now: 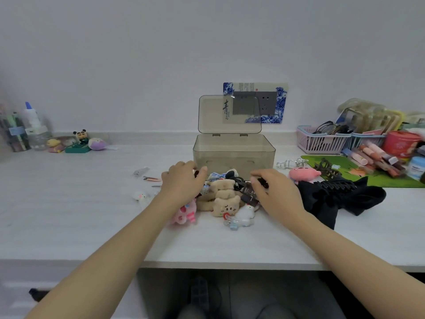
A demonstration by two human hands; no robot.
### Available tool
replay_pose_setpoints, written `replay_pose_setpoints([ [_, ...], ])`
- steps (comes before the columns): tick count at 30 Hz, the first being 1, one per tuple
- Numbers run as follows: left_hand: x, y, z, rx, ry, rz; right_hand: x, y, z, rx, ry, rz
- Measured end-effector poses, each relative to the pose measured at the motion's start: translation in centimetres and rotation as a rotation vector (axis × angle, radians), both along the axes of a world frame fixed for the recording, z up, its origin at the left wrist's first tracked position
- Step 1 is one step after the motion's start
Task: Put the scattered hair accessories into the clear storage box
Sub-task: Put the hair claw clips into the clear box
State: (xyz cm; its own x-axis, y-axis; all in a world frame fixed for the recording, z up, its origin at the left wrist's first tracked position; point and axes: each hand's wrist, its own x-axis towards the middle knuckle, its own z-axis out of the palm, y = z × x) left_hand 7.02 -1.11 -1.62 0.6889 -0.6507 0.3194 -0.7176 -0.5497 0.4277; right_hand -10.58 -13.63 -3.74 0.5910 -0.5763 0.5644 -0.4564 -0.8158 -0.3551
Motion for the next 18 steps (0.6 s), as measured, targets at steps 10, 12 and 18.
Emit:
replay_pose_setpoints([
  [10,-6.9,-6.8,3.2,-0.062,-0.111,-0.292,-3.1,-4.4,3.6,-0.128,0.077,-0.024],
  [12,-8.2,-9.2,3.1,-0.024,-0.075,-0.362,-3.9,-6.5,3.9,-0.12,0.103,-0.075],
  [18,-11.9,-18.9,2.9,0.036,0.179,-0.598,-6.4,-16.8,3.4,0.158,0.334,-0.282],
])
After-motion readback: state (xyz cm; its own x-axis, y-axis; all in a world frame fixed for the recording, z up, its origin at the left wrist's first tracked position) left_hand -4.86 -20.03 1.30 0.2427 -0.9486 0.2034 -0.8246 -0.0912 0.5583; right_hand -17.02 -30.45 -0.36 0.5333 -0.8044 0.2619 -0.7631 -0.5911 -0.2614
